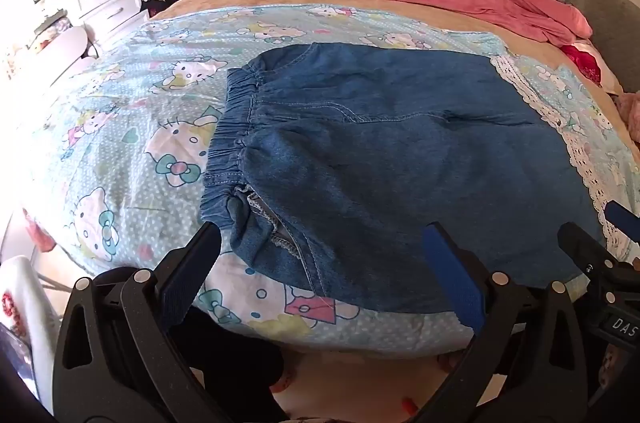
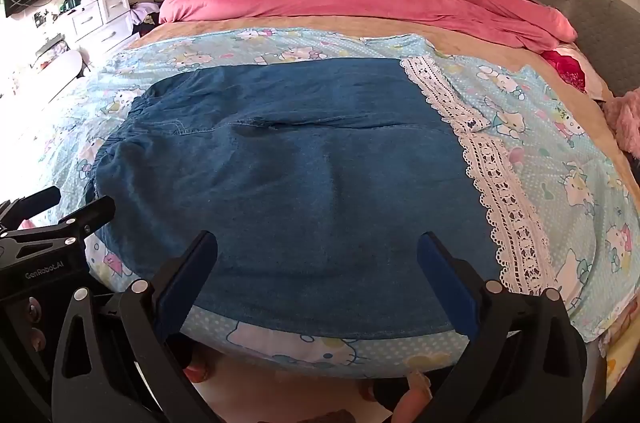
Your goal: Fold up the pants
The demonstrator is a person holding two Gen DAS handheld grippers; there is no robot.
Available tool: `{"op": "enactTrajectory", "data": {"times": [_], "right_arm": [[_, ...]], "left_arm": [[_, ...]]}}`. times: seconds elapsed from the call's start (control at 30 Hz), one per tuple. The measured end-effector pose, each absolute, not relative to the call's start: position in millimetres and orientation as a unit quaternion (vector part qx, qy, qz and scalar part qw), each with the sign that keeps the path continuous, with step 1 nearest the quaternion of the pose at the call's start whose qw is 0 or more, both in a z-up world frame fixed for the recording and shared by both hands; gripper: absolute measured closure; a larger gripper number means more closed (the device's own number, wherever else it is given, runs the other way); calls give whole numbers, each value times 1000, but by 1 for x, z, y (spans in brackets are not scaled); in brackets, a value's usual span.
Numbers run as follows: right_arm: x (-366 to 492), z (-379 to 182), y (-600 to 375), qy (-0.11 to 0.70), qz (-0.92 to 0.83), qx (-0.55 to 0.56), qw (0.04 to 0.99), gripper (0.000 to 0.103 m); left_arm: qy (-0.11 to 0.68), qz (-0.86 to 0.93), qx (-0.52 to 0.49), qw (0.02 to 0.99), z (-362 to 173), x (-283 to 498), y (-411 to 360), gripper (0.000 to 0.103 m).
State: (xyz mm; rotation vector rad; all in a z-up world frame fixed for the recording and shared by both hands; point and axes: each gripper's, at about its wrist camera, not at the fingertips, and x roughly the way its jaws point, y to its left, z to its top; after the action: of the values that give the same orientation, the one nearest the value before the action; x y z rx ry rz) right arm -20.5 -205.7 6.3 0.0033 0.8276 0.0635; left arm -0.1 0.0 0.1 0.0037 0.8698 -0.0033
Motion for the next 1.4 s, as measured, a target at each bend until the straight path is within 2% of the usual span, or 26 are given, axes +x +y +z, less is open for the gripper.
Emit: {"op": "enactTrajectory", "data": {"times": [1.4], "right_arm": [[-33,13,-197,403,33,-7,915,4]], "left_arm": [[417,-14,-5,909,6,-1,2,8]]}}
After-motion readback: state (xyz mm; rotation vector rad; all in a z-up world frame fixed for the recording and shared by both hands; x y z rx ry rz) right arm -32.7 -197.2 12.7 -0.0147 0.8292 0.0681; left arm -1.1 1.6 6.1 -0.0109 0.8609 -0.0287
